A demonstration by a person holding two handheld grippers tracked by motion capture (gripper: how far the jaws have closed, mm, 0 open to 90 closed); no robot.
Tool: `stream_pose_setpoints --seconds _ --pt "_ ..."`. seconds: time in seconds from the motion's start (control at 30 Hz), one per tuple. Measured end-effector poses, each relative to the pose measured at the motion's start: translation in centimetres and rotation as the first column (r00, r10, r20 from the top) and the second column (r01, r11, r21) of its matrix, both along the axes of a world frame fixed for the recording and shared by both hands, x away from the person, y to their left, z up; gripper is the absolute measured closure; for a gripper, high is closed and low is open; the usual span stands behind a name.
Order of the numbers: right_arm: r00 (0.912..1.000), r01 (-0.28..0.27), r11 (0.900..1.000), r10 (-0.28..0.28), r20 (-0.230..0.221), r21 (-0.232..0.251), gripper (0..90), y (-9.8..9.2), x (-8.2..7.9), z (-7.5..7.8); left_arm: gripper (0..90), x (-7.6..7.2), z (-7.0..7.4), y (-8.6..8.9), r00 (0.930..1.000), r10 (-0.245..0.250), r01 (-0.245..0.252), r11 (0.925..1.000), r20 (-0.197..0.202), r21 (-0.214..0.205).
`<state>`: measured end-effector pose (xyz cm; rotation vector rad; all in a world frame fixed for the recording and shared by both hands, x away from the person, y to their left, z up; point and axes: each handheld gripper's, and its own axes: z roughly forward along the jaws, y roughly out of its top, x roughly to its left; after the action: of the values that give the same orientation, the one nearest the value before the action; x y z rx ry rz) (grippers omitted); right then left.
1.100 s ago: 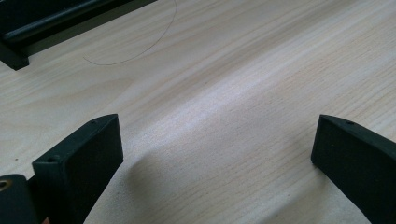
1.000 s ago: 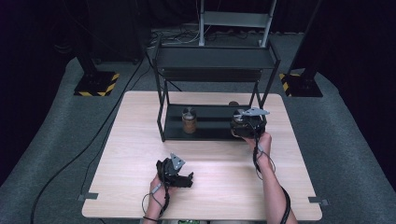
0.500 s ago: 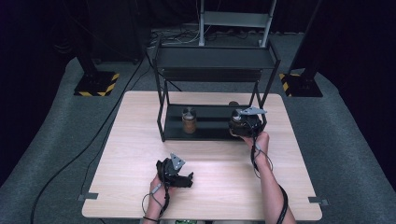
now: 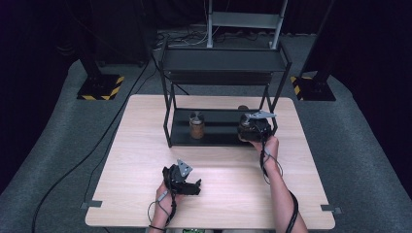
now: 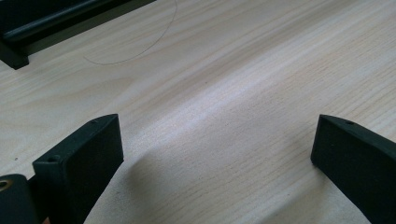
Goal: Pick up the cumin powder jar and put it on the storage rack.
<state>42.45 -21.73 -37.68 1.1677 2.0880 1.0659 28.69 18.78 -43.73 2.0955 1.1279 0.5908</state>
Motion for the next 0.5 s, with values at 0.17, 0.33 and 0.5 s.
stream_pose_setpoints --seconds 0.17,0.33,0.5 --pt "1.0 0.0 1.0 0.0 -0.006 0.0 30.1 0.14 0.26 -0.03 2.0 -0.01 0.0 -0.01 1.0 0.0 0.0 1.0 0.0 0.0" --pt "1.0 -0.002 1.0 0.001 -0.008 -0.005 30.1 0.27 0.57 -0.1 2.0 0.0 0.0 0.0 1.0 0.0 0.0 1.0 0.0 0.0" --pt "0.9999 0.001 1.0 -0.001 -0.013 -0.002 30.1 0.35 0.82 -0.23 2.1 0.01 0.0 0.02 1.0 -0.002 0.002 1.0 0.0 0.0"
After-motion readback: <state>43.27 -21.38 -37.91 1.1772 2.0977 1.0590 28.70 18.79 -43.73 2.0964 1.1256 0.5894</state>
